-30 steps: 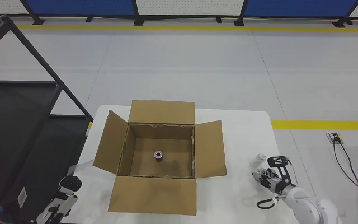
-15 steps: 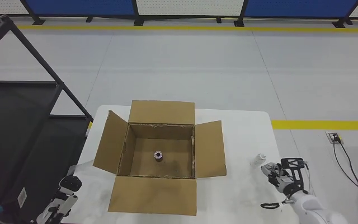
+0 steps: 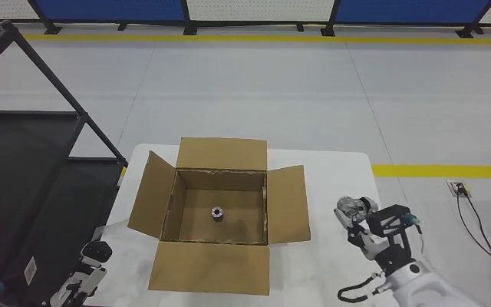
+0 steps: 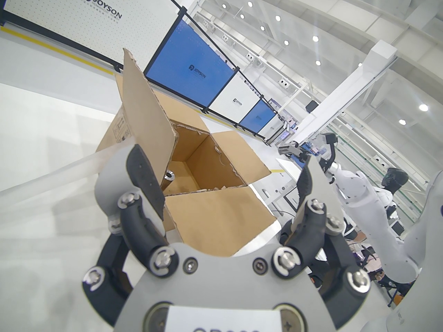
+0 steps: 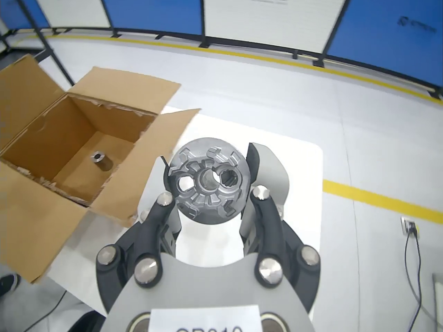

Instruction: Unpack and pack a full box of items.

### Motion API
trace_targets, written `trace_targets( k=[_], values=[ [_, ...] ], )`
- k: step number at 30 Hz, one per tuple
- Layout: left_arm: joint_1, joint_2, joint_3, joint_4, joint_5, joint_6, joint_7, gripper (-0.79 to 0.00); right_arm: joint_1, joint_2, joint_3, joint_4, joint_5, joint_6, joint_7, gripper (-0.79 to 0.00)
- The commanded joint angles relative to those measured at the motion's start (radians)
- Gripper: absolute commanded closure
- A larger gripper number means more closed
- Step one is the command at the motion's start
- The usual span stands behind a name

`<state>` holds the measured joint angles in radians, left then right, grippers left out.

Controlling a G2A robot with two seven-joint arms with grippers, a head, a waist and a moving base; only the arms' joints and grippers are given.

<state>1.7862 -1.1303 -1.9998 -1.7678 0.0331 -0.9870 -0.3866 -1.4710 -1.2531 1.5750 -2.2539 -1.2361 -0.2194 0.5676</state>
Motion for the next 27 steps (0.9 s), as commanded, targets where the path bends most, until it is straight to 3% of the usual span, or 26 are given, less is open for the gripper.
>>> trace_targets(
  k=[1, 9, 15, 20, 27],
  values=[
    [0.0, 0.0, 0.0, 0.0, 0.0, 0.0, 0.0, -0.785, 0.141, -0.001, -0.099, 0.046, -0.02, -0.032, 0.099, 0.0],
    [0.0, 0.0, 0.0, 0.0, 0.0, 0.0, 0.0, -0.785, 0.708, -0.056, -0.506, 0.448, 0.09, -0.099, 0.367, 0.0],
    [0.0, 0.0, 0.0, 0.0, 0.0, 0.0, 0.0, -0.785, 1.054, -0.147, -0.753, 0.875, 0.276, -0.107, 0.414, 0.0],
    [0.0, 0.0, 0.0, 0.0, 0.0, 0.0, 0.0, -0.785, 1.237, -0.248, -0.932, 1.22, 0.401, -0.142, 0.398, 0.0],
    [0.0, 0.0, 0.0, 0.0, 0.0, 0.0, 0.0, -0.785, 1.332, -0.38, -1.087, 1.524, 0.463, -0.19, 0.332, 0.0]
  ],
)
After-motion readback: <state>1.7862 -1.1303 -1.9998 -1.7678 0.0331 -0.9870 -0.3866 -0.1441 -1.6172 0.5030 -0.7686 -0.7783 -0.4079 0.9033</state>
